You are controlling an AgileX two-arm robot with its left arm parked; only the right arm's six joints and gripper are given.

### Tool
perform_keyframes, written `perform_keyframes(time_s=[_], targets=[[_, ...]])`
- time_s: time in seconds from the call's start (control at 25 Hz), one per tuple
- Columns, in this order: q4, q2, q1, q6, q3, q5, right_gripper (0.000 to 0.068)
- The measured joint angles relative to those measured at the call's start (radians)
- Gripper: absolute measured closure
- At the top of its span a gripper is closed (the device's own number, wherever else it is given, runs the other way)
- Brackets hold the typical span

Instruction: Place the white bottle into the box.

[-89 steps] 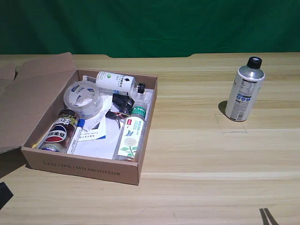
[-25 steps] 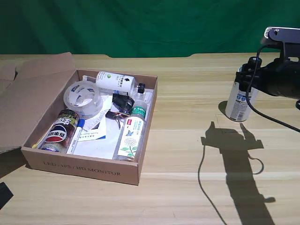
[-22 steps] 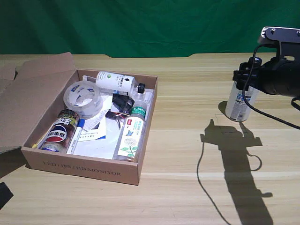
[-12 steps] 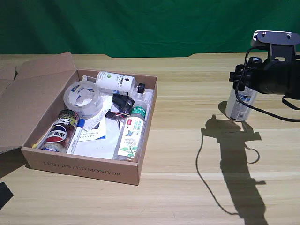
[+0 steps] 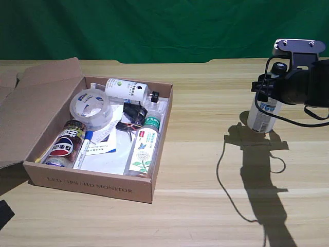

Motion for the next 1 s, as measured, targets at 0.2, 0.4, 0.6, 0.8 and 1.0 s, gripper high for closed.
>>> perform_keyframes(time_s=[0.2,0.4,0.6,0.8,1.0], targets=[[0.000,0.048,0.000,0.000,-0.028,0.005,0.0062],[0.000,0.094,0.000,0.000,-0.044,0.005,0.0062],[-0.003,0.150,0.000,0.000,-0.059,-0.003,0.0063],[-0.042,0.191,0.000,0.000,-0.073,-0.014,0.0089],[-0.114,0.203,0.000,0.016,-0.084,-0.025,0.0180]])
